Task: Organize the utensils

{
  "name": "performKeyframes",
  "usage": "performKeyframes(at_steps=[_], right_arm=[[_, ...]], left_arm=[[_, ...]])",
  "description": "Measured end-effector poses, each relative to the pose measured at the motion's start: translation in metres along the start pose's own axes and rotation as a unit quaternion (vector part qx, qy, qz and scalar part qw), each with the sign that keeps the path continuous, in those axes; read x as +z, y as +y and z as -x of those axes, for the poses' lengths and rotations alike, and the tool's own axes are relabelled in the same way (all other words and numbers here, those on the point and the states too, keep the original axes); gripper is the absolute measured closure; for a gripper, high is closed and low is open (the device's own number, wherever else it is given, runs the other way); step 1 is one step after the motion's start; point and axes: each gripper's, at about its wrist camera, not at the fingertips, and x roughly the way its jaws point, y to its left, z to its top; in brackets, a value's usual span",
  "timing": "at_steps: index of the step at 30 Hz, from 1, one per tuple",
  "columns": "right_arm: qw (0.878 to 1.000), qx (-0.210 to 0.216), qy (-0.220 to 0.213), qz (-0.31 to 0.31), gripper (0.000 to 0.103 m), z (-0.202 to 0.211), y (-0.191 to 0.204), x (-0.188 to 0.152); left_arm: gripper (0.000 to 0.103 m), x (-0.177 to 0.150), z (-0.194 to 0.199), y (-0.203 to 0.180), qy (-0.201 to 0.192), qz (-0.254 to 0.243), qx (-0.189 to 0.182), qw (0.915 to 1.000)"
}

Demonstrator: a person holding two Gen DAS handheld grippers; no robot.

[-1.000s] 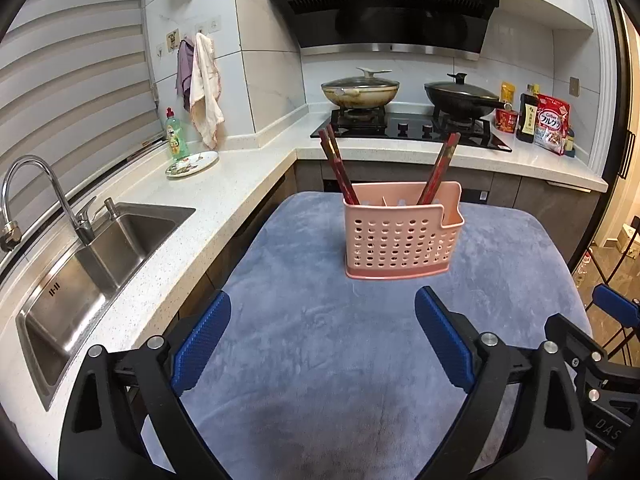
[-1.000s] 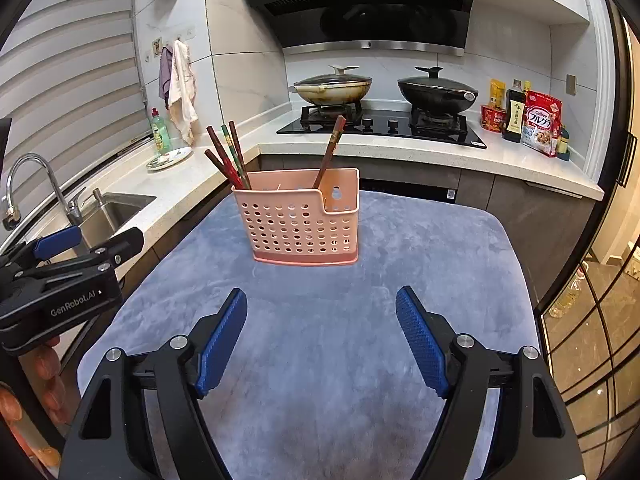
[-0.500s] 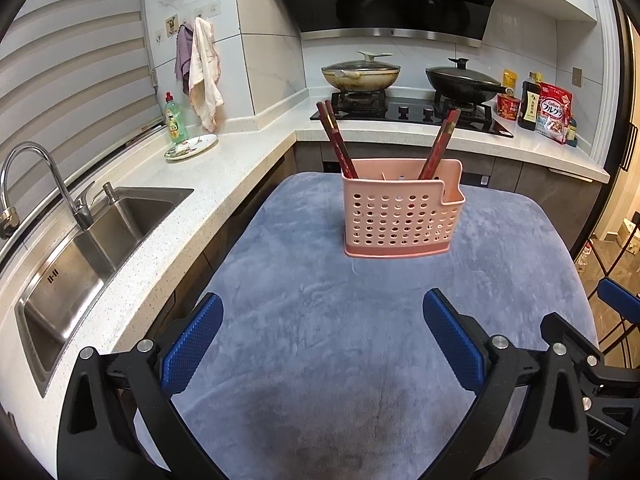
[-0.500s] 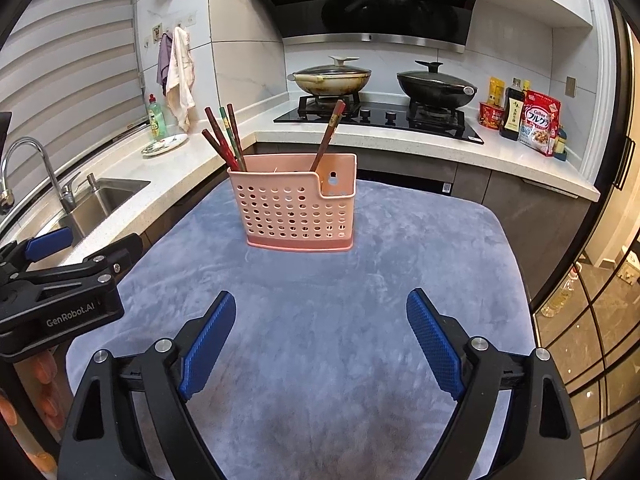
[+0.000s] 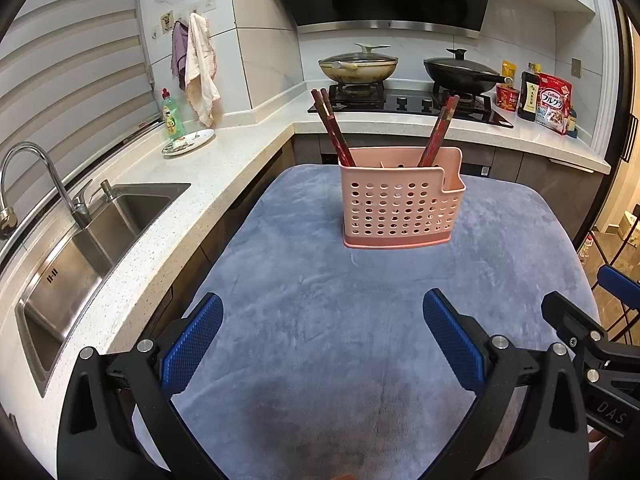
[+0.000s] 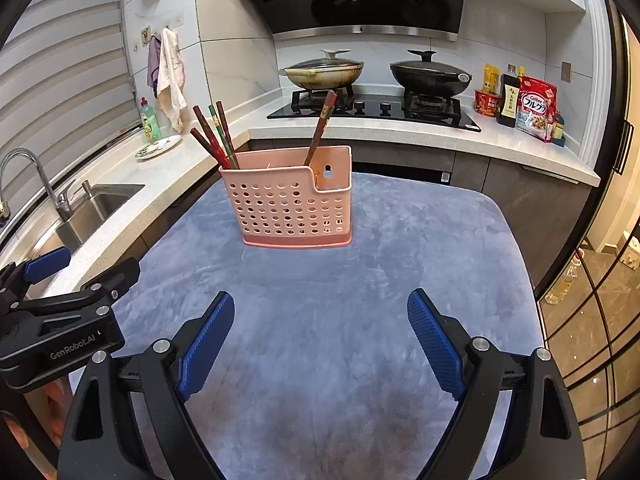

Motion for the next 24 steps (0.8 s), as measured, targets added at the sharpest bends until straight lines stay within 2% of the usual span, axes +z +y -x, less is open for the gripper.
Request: performKeyframes(at_steps=[8,12,24], right_arm=[[1.000,-0.002,0.003,-0.005,0.018,-0.005,-0.002,0.001],[1.000,-0.003,0.010,-0.006,0.013,-0.009,-0.003,0.000],[1.000,-0.002,0.017,-0.018,0.013,-0.016,-0.006,-0.001]], left_arm=[[0.007,0.000,-0.008,-0.003,0.008,0.000,0.001,1.0000],[0.007,-0.001,-0.011,-0.002,0.010,0.000,0.003,0.9999],[0.007,-0.004,-0.019,-0.004,0.017,-0.005,0.005,0.9998]])
